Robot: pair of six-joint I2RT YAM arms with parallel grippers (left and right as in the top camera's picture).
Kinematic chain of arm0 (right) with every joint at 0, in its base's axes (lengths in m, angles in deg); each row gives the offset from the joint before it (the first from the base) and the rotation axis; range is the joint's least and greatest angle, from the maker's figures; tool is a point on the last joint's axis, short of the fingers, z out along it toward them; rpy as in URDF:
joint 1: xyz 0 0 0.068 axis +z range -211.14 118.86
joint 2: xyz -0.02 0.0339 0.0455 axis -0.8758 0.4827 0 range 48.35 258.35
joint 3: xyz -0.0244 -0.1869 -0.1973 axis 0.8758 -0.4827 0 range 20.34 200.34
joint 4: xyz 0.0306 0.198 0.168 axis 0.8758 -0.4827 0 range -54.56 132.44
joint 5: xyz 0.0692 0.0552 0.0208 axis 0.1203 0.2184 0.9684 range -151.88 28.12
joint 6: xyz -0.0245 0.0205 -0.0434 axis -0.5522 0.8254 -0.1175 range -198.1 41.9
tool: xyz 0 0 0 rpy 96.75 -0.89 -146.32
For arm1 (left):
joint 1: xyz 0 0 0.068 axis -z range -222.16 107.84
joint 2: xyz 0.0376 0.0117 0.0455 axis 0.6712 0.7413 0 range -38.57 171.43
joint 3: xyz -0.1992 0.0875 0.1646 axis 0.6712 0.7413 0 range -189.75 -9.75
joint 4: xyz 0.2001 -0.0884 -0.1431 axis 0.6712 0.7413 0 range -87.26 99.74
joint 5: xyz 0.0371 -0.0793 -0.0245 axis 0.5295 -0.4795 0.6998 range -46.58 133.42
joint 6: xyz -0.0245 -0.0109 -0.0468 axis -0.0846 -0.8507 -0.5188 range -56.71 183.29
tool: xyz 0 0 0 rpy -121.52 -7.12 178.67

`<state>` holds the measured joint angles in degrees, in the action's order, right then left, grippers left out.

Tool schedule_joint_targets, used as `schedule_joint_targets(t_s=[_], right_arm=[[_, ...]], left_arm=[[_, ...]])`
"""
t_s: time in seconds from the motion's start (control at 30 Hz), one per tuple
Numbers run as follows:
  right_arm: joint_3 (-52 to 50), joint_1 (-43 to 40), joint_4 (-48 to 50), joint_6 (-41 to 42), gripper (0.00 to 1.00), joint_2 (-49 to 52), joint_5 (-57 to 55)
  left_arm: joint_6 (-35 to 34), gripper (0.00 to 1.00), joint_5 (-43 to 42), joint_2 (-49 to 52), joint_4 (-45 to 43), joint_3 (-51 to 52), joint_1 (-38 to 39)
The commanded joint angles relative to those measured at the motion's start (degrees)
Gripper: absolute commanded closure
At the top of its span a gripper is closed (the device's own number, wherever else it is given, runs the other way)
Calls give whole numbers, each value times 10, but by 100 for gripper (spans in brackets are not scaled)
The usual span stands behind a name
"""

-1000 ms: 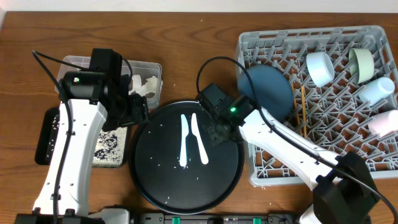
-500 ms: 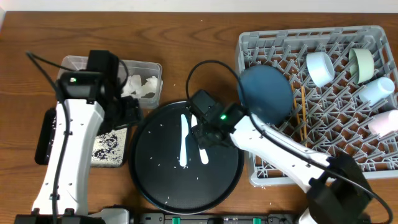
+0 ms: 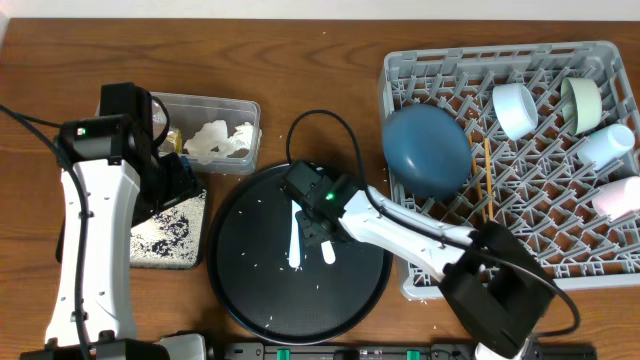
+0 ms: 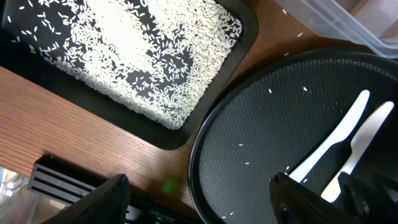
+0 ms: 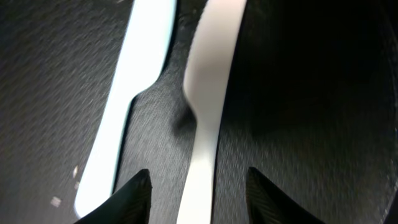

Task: Sort waste into correct bins and load items into the dishwasher rack
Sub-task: 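Grasp the white plastic spoon with the right gripper, then carry the white spoon to the rack and release it beside the chopsticks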

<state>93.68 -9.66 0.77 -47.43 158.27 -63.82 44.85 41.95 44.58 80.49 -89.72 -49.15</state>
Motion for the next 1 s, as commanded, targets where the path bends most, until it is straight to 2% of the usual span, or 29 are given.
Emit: schedule_joint_targets(t_s=[0.0,0.33,0.37,0.5,0.7,0.97], right_arm=[[9,11,11,19,52,22,-30],[9,11,27,14,51,85,-54],[9,11,25,14,54,89,-54],[9,11,21,14,77,92,-54],[9,11,18,14,88,92,-54],[9,11,16,14,97,92,-54]], left_arm=[[-14,26,6,0,2,2,-2],[-14,27,4,0,2,2,-2],[-14,27,4,0,2,2,-2],[-14,26,4,0,2,2,-2],[-14,27,4,0,2,2,-2],[-14,27,5,0,2,2,-2]])
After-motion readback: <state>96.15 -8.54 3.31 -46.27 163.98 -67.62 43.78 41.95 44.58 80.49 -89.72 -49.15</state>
